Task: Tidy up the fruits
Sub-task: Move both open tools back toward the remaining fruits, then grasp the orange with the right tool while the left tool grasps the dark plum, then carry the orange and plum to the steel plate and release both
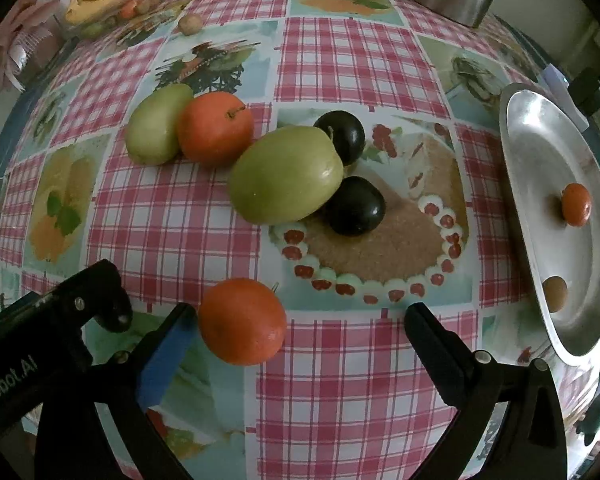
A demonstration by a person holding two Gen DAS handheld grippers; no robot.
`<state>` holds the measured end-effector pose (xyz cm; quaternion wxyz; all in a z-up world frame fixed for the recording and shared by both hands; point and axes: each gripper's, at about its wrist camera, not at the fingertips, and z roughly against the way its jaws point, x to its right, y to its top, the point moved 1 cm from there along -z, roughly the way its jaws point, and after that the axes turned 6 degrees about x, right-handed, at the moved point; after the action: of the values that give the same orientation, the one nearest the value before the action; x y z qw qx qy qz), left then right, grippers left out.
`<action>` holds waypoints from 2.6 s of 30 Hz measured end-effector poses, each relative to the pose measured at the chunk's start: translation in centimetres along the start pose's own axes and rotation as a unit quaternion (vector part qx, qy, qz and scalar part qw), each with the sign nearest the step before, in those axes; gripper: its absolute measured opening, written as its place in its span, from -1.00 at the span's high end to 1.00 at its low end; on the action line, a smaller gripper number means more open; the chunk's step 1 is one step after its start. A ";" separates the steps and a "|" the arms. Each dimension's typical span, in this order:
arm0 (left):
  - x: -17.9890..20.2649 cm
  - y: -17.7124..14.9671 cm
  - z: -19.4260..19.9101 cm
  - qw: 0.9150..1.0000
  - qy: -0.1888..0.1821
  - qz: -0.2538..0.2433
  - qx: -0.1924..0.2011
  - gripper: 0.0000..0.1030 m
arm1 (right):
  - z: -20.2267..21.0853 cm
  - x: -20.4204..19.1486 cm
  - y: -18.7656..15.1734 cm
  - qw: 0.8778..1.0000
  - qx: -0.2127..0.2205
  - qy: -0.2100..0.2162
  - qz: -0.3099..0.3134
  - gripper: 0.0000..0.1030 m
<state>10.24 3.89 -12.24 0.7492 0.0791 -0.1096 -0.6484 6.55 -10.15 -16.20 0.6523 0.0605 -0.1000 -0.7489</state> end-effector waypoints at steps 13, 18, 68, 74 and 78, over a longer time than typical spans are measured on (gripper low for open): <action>-0.7 0.0 0.0 1.000 -0.002 0.016 0.004 -1.00 | 1.3 1.4 0.4 0.999 -0.017 0.026 -0.032 -0.74; -1.2 0.0 0.0 1.000 -0.008 0.026 0.002 -1.00 | 2.3 1.7 0.5 0.998 -0.006 0.050 -0.031 -0.10; 2.1 -0.1 1.5 0.992 -0.123 0.027 0.008 0.51 | 8.2 6.7 1.6 0.984 0.076 0.096 -0.129 0.27; 2.4 0.2 3.0 0.992 -0.124 0.019 0.030 0.51 | 8.8 7.5 1.7 0.981 0.086 0.097 -0.142 0.27; 3.2 0.2 4.0 0.991 -0.125 0.005 0.041 0.51 | 8.9 8.3 1.8 0.980 0.090 0.090 -0.149 0.26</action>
<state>9.82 0.83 -8.09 0.7289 0.0269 -0.2293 -0.6446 5.10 -17.92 -6.77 0.5312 0.2009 -0.0979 -0.8173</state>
